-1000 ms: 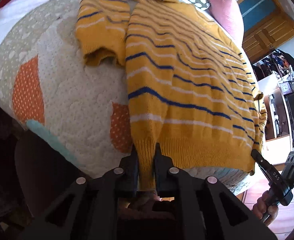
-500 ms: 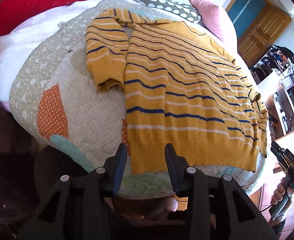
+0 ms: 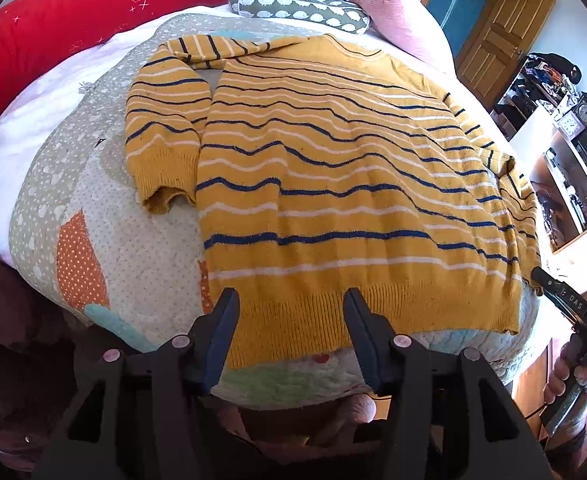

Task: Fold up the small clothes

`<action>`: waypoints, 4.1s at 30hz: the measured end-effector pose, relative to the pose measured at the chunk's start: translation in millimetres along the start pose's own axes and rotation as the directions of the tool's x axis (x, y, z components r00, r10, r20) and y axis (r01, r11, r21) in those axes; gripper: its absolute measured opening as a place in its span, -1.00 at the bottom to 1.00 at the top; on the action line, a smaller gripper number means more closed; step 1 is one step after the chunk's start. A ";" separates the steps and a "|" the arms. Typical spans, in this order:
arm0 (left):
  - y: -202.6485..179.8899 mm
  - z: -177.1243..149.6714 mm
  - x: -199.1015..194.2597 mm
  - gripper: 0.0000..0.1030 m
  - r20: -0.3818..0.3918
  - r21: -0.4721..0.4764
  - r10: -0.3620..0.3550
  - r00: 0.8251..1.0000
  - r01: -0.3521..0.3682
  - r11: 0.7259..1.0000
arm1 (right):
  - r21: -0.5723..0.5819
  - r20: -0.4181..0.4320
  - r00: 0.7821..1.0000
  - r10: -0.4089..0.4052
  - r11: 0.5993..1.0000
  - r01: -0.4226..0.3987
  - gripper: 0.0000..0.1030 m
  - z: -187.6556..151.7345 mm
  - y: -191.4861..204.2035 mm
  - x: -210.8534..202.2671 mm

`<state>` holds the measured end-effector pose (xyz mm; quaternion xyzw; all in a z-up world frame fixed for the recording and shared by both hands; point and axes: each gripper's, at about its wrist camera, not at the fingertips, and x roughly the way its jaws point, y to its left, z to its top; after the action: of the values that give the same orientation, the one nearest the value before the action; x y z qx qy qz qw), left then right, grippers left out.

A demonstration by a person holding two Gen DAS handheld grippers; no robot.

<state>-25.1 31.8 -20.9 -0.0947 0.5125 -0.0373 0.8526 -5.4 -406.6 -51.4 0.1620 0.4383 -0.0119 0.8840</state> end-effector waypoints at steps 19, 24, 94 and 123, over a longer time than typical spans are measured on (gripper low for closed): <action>35.8 47.3 2.8 0.06 0.085 -0.098 -0.127 0.988 0.135 0.986 | -0.230 0.206 0.975 0.082 0.973 -0.033 -0.83 174.3 124.2 -52.1; 66.1 49.6 4.1 0.06 0.105 -0.174 -0.128 0.986 0.145 0.974 | -0.418 0.071 0.980 0.185 0.898 -0.139 -0.83 185.8 257.7 9.2; 109.3 266.8 164.7 -0.86 -0.009 -0.254 0.136 0.991 -0.134 0.958 | -0.180 0.032 0.997 0.064 0.982 -0.058 0.36 167.2 120.9 109.6; 102.5 264.2 141.7 -0.38 0.029 -0.220 0.083 0.996 -0.075 0.973 | 0.011 -0.008 0.999 0.042 0.999 -0.042 -0.30 258.8 115.1 160.0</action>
<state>271.1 141.9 -43.6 -0.1683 0.5004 0.0550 0.8475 311.5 -355.1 1.5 0.1759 0.4382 0.0051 0.8815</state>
